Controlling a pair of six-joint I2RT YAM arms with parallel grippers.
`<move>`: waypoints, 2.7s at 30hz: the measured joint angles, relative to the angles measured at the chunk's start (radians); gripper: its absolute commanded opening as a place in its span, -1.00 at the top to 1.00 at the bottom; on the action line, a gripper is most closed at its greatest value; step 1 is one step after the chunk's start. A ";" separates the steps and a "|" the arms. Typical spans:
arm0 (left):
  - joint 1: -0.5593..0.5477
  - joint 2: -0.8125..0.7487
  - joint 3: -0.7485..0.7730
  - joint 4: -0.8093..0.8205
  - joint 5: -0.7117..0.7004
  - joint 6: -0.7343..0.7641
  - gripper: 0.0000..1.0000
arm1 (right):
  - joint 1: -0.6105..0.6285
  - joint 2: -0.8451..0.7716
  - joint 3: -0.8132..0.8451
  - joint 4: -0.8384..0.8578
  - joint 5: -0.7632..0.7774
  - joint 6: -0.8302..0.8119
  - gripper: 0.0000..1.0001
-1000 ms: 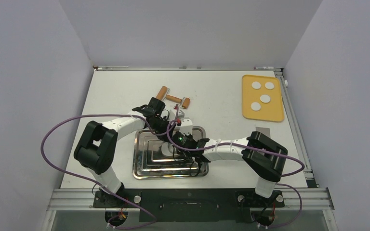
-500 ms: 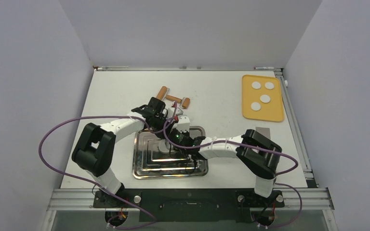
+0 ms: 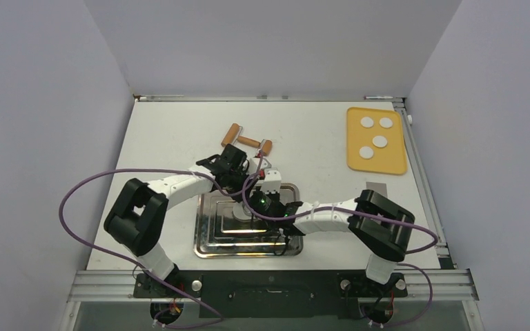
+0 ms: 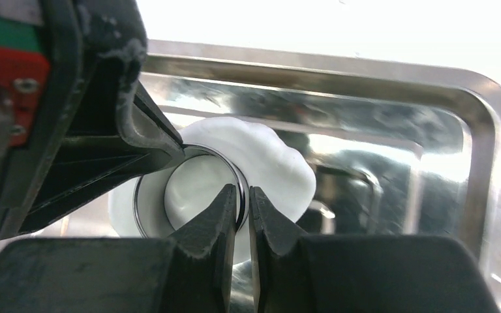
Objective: Roll out the dumpling wrappers from the dough
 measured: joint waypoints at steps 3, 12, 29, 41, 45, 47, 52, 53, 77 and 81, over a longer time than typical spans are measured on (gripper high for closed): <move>0.058 -0.034 -0.035 0.006 -0.031 0.031 1.00 | 0.017 0.081 0.076 0.045 0.001 -0.019 0.83; 0.092 -0.106 -0.105 0.001 -0.054 0.072 1.00 | 0.042 0.132 0.104 0.124 -0.005 -0.026 0.83; 0.072 -0.161 -0.180 0.085 -0.054 0.107 1.00 | 0.099 0.142 0.065 0.200 0.108 -0.055 0.83; -0.009 -0.214 -0.236 0.089 -0.057 0.098 1.00 | 0.158 0.084 -0.029 0.224 0.159 -0.019 0.83; -0.010 -0.159 -0.183 0.110 -0.097 0.072 1.00 | 0.108 0.084 -0.032 0.251 0.120 -0.034 0.83; -0.010 -0.105 -0.129 0.109 -0.102 0.085 1.00 | 0.093 0.084 -0.032 0.251 0.121 -0.034 0.83; -0.017 -0.036 -0.059 0.080 -0.072 0.174 1.00 | 0.109 0.087 -0.020 0.204 0.192 -0.002 0.83; -0.018 -0.035 -0.059 0.079 -0.064 0.187 1.00 | 0.115 0.088 -0.020 0.198 0.206 0.007 0.83; 0.018 -0.055 -0.071 0.030 -0.068 0.109 1.00 | 0.071 0.111 -0.047 0.364 0.095 -0.160 0.83; -0.005 -0.016 -0.022 -0.016 -0.018 0.214 1.00 | 0.127 0.098 -0.051 0.301 0.184 -0.146 0.83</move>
